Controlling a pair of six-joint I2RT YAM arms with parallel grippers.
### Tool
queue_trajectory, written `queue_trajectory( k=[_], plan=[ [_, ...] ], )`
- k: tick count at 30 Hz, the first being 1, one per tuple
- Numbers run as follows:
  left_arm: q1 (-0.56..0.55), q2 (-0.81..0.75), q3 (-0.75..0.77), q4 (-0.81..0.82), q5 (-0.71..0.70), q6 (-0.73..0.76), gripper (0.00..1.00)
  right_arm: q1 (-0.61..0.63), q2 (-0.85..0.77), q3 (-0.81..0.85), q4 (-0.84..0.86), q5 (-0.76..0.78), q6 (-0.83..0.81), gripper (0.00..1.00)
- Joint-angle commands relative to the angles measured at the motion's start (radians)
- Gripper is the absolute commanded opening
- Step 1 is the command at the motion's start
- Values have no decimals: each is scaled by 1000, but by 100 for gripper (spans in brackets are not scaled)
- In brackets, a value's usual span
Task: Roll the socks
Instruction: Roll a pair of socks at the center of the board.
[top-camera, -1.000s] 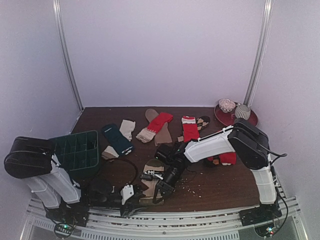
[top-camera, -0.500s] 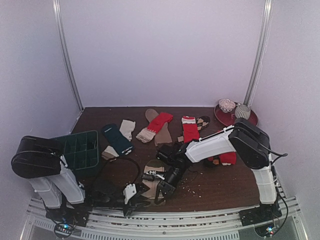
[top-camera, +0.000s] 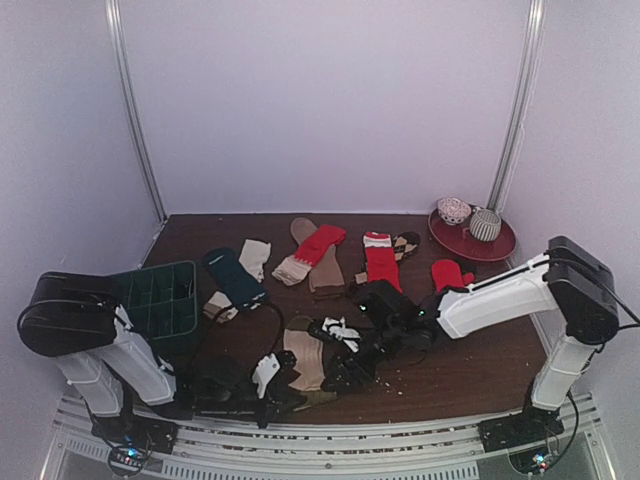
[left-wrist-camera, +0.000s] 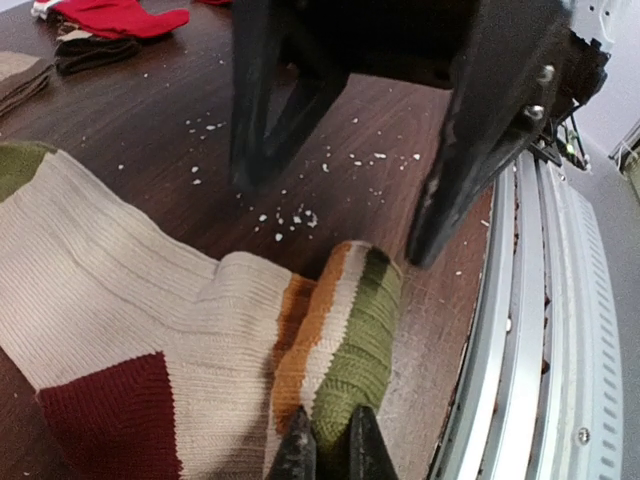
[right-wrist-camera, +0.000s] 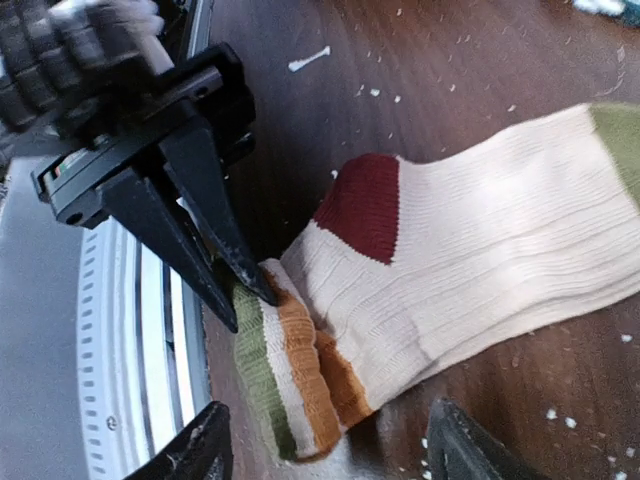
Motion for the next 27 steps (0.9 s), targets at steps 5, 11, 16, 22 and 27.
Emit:
queue_trajectory(
  k=[5,11,16,22,27],
  plan=[
    [8,70,-106,-122,90,-212,0,159,-121,-238,463,385,-397,73],
    [13,82,-112,-110,106,-219,0,216,-38,-177,390,392,-502,73],
    [17,84,-114,-102,125,-214,0,239,27,-135,328,377,-514,72],
    [21,106,-115,-81,144,-205,0,243,56,-116,306,400,-500,56],
    [26,124,-117,-57,158,-204,0,239,85,-66,242,381,-458,35]
  ],
)
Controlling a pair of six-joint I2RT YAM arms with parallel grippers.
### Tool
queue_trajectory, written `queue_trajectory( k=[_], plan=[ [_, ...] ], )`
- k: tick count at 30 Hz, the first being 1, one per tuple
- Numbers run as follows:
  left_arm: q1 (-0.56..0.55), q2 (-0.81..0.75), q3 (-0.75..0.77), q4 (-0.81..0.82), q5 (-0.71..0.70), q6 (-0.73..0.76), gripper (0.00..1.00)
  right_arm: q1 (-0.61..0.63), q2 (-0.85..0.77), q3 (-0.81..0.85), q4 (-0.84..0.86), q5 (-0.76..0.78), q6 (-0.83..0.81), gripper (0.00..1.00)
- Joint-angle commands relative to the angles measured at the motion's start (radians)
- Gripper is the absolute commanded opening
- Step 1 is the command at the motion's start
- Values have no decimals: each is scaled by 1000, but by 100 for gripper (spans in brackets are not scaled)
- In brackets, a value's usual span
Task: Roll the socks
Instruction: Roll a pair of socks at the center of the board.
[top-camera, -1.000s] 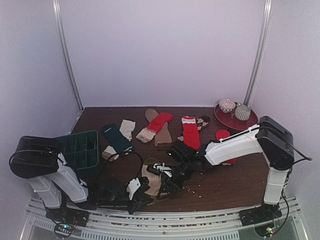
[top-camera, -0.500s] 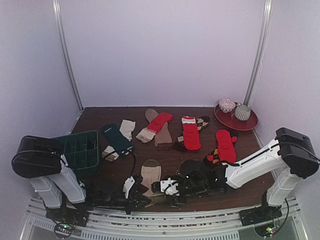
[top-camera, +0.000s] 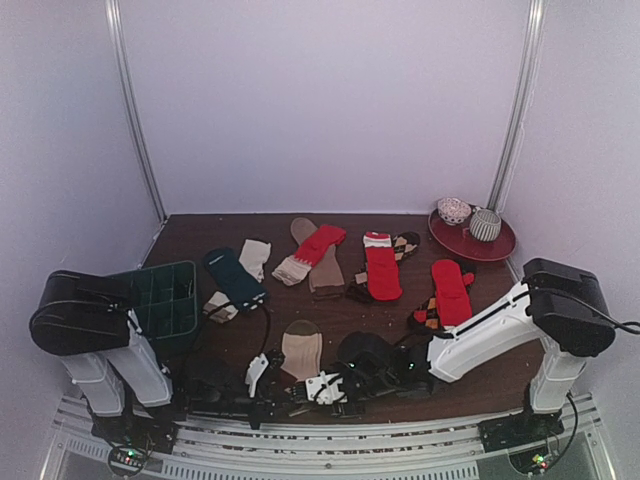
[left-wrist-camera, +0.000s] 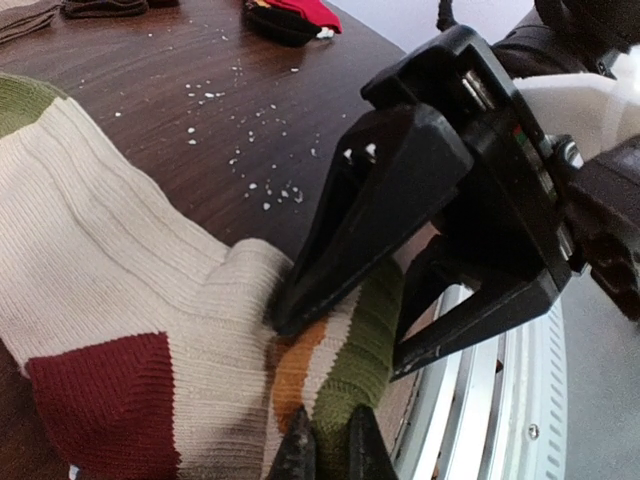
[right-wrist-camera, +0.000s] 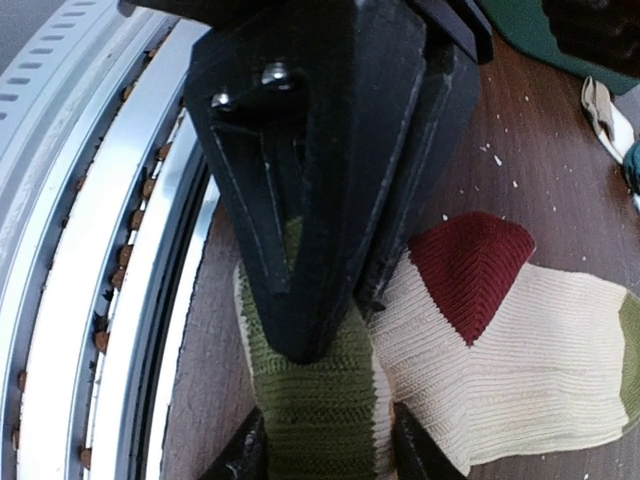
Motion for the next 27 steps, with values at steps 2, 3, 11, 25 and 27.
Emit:
queue_trajectory(
  k=[2,3,11,25,27],
  plan=[
    [2,61,-41,-230,60,-7,0,-7,17,49,-60,-44,68,32],
    [6,58,-40,-233,61,-3,0,-15,15,59,-71,-68,93,31],
    [9,-231,1,-493,-95,155,53,-145,92,191,-299,-408,447,26],
    [5,-414,-18,-271,-165,536,67,-248,309,316,-553,-638,728,24],
    [5,-354,-17,-213,-146,555,67,-249,329,338,-580,-631,713,24]
  ],
)
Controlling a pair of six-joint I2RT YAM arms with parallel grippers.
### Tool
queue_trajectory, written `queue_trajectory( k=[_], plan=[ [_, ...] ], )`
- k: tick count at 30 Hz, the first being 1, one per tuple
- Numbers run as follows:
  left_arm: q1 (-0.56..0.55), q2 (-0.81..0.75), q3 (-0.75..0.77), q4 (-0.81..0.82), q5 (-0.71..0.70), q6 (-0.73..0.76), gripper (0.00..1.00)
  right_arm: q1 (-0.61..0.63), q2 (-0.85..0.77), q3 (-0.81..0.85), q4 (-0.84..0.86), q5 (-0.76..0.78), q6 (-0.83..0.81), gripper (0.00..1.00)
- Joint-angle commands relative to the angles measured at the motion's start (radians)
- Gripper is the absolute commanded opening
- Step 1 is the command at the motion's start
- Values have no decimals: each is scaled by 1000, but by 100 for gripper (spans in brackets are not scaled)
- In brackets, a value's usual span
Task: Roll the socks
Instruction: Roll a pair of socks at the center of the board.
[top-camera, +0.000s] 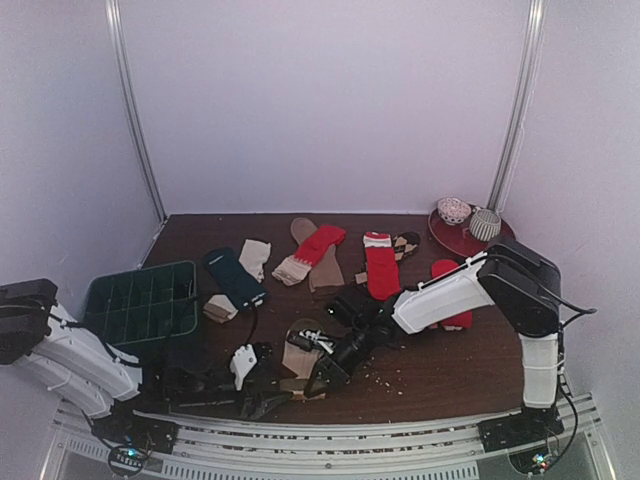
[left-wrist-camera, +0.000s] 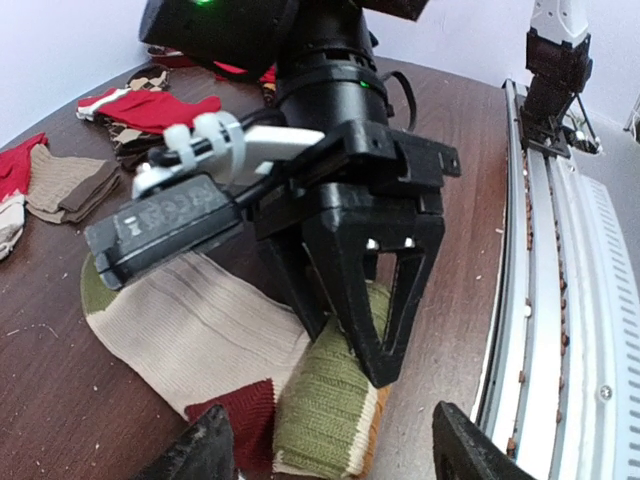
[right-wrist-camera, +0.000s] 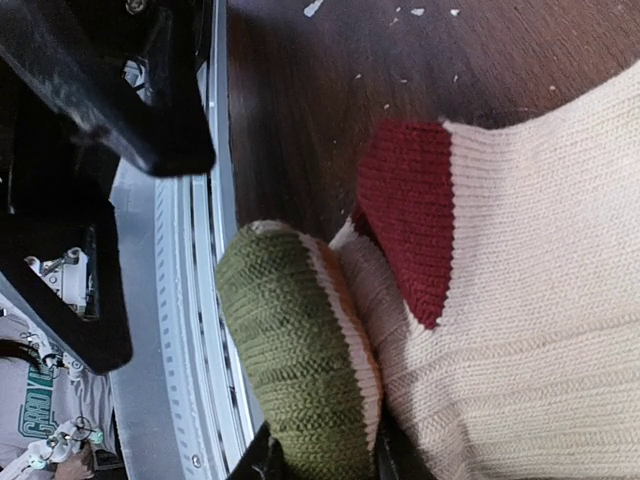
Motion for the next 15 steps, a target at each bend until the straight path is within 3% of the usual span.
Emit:
queue_trajectory(
  k=[1,9,15],
  plan=[
    [-5,113,-8,195,36,130,67,8,99,6,-202,44,26,24],
    [-5,254,13,304,33,159,66,0,120,36,-269,48,-20,24],
    [-5,327,21,322,77,147,42,-4,123,38,-276,41,-28,24]
  ],
)
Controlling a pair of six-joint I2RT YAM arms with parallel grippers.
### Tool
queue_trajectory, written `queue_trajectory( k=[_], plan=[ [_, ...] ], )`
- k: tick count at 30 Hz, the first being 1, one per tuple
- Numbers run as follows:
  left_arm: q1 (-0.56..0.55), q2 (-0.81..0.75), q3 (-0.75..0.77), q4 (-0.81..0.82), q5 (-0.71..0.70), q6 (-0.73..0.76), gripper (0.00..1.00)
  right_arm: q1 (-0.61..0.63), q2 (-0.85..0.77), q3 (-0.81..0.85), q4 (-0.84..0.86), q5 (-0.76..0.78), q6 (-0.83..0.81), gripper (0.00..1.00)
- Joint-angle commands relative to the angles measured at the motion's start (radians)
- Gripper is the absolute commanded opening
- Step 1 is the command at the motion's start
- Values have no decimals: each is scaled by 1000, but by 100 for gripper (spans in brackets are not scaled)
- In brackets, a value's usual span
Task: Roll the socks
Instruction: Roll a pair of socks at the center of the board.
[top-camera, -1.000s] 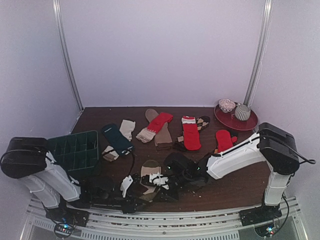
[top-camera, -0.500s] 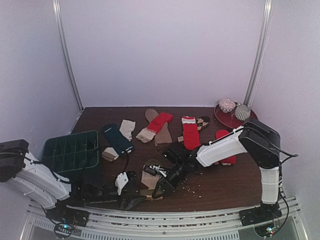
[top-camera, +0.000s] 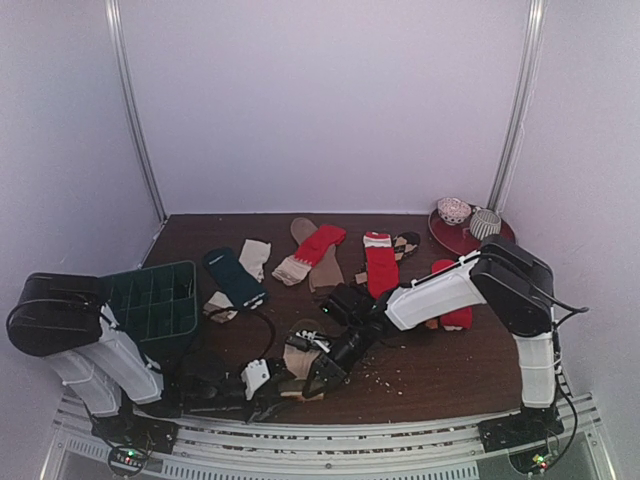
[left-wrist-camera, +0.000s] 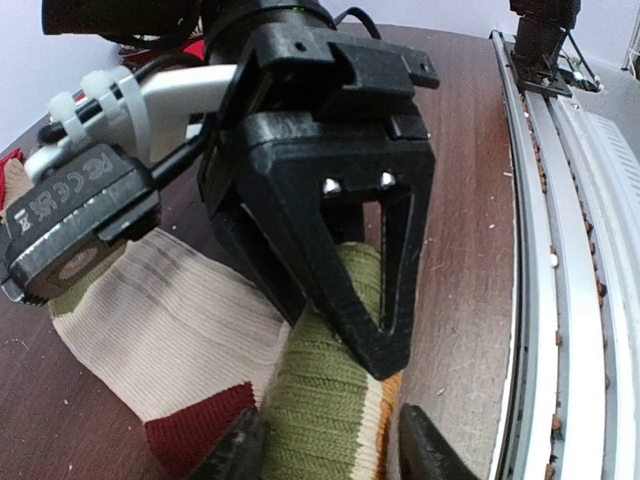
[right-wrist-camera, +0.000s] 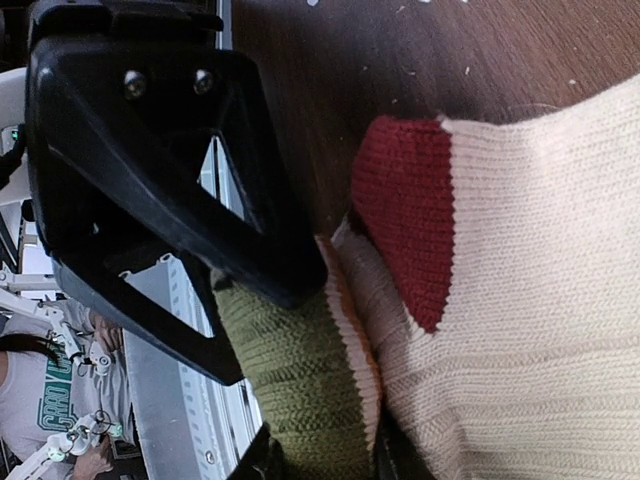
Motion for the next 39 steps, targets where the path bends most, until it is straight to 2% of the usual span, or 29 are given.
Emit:
queue_trajectory(
  k=[1,5,10,13,16,18,20,27,29,32,35,39],
  plan=[
    [-5,45,15,84,44,2,40,2,75,-36,-166,95,-17,24],
    [-4,68,15,87,37,-24,38,2,78,-33,-175,95,-27,24],
    [-4,108,44,83,36,-41,29,1,81,-26,-179,94,-36,24],
    [-3,131,60,72,40,-56,15,2,76,-18,-171,94,-39,24],
    [-3,140,64,54,24,-89,0,2,57,-21,-144,112,-37,33],
    [3,130,62,22,6,-136,0,1,19,-35,-95,128,-31,39],
    [18,116,55,-16,5,-203,0,2,-41,-70,1,150,-17,51],
    [55,84,-23,-55,83,-408,0,3,-336,-323,468,356,-20,65],
    [64,83,-13,-107,108,-446,0,18,-421,-425,600,417,-107,68],
    [84,87,-21,-133,162,-501,0,74,-513,-533,694,540,-323,71],
    [105,102,-38,-118,222,-544,0,144,-532,-577,709,659,-501,73],
    [117,131,-33,-124,254,-563,0,176,-478,-542,669,669,-585,73]
  ],
)
